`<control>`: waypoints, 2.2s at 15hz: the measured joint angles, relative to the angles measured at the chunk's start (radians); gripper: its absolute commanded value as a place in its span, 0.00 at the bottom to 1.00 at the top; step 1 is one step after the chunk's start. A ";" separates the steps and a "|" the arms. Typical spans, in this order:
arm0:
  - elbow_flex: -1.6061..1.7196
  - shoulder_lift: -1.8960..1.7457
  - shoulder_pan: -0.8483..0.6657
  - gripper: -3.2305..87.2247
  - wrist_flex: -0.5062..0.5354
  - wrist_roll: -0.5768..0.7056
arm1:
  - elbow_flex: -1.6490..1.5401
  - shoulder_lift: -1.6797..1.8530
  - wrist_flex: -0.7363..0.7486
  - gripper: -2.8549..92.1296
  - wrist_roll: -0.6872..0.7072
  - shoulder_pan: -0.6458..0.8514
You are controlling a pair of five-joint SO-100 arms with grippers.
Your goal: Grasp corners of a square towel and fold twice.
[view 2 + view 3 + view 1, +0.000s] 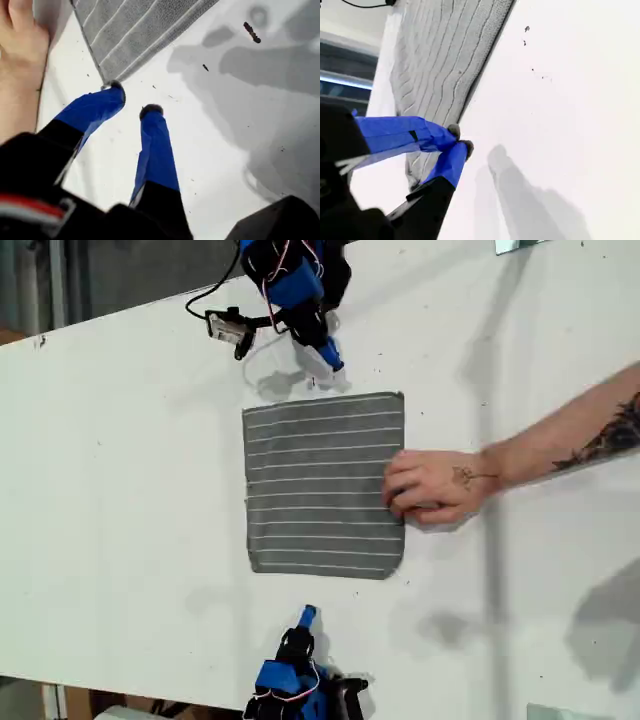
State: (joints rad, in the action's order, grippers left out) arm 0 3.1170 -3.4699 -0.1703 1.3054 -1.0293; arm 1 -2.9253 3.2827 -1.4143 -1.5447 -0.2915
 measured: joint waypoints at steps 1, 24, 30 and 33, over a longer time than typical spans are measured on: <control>0.000 0.000 -0.003 0.04 0.000 0.000 | 0.000 0.000 0.000 0.16 0.000 0.002; 0.000 0.000 0.184 0.17 -0.080 -0.457 | 0.009 0.005 -0.003 0.03 0.000 0.170; 0.000 0.000 0.017 0.25 -0.143 -0.506 | -0.003 0.006 0.038 0.16 -0.175 0.210; -0.015 0.020 -0.075 0.26 -0.164 -0.449 | 0.058 -0.133 0.232 0.26 0.026 0.235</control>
State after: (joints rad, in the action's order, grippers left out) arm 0 3.1017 -3.4499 -0.2454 1.1413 -1.4788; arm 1 -2.8670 3.1493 -1.1827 -1.5186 -0.0568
